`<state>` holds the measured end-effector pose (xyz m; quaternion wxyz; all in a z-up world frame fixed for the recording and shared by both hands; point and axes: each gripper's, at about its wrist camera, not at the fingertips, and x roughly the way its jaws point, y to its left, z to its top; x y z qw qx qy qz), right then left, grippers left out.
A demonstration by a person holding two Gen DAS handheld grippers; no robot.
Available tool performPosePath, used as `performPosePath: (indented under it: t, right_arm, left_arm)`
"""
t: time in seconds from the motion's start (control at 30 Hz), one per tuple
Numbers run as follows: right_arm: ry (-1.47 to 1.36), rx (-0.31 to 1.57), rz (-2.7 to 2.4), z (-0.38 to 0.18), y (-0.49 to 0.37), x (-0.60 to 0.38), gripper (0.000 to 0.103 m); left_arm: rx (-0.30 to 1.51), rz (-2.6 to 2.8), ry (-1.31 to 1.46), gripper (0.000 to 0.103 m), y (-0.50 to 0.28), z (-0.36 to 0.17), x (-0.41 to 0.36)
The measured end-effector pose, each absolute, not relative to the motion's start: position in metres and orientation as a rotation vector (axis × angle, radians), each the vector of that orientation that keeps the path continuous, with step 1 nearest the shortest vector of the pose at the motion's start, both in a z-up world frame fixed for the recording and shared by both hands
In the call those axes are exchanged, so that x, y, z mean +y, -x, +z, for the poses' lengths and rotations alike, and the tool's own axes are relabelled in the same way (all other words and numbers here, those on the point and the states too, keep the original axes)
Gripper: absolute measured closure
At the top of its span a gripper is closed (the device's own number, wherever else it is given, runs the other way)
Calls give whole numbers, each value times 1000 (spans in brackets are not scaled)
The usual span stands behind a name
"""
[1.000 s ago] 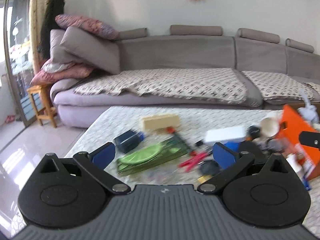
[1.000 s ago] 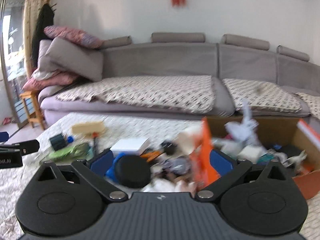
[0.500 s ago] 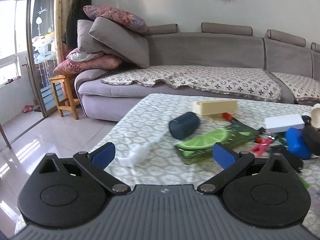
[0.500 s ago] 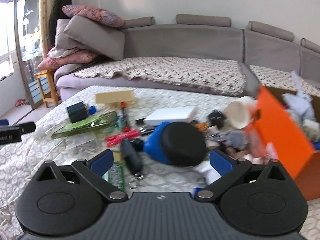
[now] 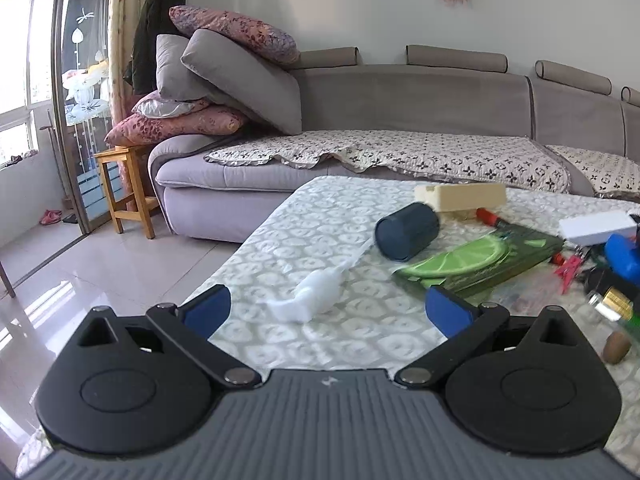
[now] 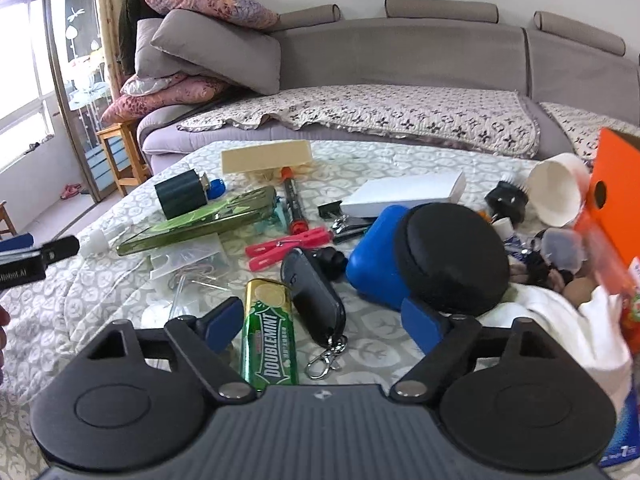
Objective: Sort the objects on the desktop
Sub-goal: 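Grasp the white soap pump head with the left gripper while the right grasps the green Doublemint can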
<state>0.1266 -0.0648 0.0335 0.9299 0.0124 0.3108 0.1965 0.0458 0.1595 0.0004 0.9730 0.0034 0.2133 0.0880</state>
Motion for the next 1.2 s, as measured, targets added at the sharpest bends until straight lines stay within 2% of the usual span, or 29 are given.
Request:
performPosePath:
  t: [0.07, 0.13, 0.17, 0.27, 0.37, 0.43, 0.47, 0.5, 0.63, 0.77, 0.97, 1.03, 1.07, 1.1, 1.13, 1.17, 1.2]
  right_arm:
    - [-17, 638, 422, 30, -128, -60, 20]
    - [-19, 640, 439, 30, -130, -58, 32]
    - [-32, 642, 456, 30, -133, -58, 43]
    - [-35, 641, 480, 32, -136, -56, 60]
    - [-40, 647, 497, 37, -138, -57, 63]
    - [-45, 634, 514, 41, -137, -60, 76]
    - [-34, 624, 528, 44, -136, -60, 93]
    - [-20, 619, 529, 47, -135, -59, 98]
    - [1, 623, 533, 49, -134, -61, 99]
    - [1, 646, 517, 44, -141, -65, 98]
    - [4, 672, 515, 31, -152, -62, 97]
    - [37, 641, 492, 33, -147, -59, 91]
    - [53, 620, 483, 35, -142, -59, 78]
    - [66, 597, 480, 38, -138, -59, 57]
    - [69, 582, 485, 39, -136, -60, 41]
    - [65, 579, 495, 42, -136, -62, 13]
    - [52, 586, 512, 44, -137, -64, 5]
  left_arm:
    - [439, 178, 7, 0, -47, -2, 165]
    - [444, 178, 20, 0, -49, -1, 165]
    - [440, 175, 24, 0, -49, 0, 165]
    - [429, 153, 8, 0, -51, 0, 161]
    - [428, 142, 4, 0, -54, -1, 160]
    - [410, 144, -1, 0, -57, 0, 162]
    - [410, 155, -3, 0, -62, 0, 166]
    - [424, 157, 5, 0, -68, -1, 169]
    - [498, 178, 26, 11, -93, -6, 184]
    - [605, 138, 39, 33, -106, -14, 188]
    - [628, 138, 39, 32, -100, -15, 190]
    - [628, 141, 53, 32, -98, -14, 190]
    - [631, 144, 61, 31, -101, -14, 191]
    - [633, 142, 71, 31, -100, -14, 192]
    - [633, 141, 75, 31, -100, -14, 193]
    - [633, 142, 73, 31, -99, -14, 192]
    - [634, 142, 72, 31, -101, -15, 192]
